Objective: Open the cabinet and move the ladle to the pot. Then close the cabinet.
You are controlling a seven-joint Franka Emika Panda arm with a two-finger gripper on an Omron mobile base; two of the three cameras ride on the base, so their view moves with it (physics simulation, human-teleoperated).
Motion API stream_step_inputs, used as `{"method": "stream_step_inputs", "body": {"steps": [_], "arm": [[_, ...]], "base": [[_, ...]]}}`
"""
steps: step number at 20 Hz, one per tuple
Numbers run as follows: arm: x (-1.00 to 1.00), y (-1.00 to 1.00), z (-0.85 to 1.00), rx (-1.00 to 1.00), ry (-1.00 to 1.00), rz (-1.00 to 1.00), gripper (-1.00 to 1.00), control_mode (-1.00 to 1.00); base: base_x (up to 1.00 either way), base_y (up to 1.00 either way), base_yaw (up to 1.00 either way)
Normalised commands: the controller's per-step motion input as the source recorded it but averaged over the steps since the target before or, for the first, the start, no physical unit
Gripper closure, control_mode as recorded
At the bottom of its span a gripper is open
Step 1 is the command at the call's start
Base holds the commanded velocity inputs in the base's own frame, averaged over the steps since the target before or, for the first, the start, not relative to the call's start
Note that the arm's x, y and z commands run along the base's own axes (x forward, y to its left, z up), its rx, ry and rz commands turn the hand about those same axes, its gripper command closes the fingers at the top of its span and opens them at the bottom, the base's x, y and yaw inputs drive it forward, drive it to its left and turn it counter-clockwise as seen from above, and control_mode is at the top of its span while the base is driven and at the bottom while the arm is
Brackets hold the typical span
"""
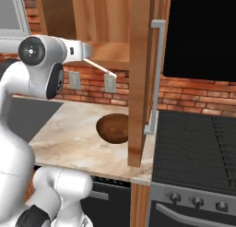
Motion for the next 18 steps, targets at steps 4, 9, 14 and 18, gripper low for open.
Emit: {"method": "stream_step_inputs", "body": {"steps": [4, 9, 14, 18], "arm": [[-1.0, -0.09, 0.04, -0.1, 0.11, 0.0, 1.0, -1.0], [-1.0, 0.0, -0.4, -0.07, 0.12, 0.0, 1.0, -1.0], [-0.96, 0.0, -0.4, -0.02, 0.07, 0.0, 1.0, -1.0], [-0.68, 0.0, -0.2, 0.0, 0.01, 0.0, 1.0, -1.0]], "base": [[0.0, 0.0, 0.0], [0.0, 0.0, 0.0], [0.0, 0.0, 0.0], [0.0, 0.0, 0.0]]}}
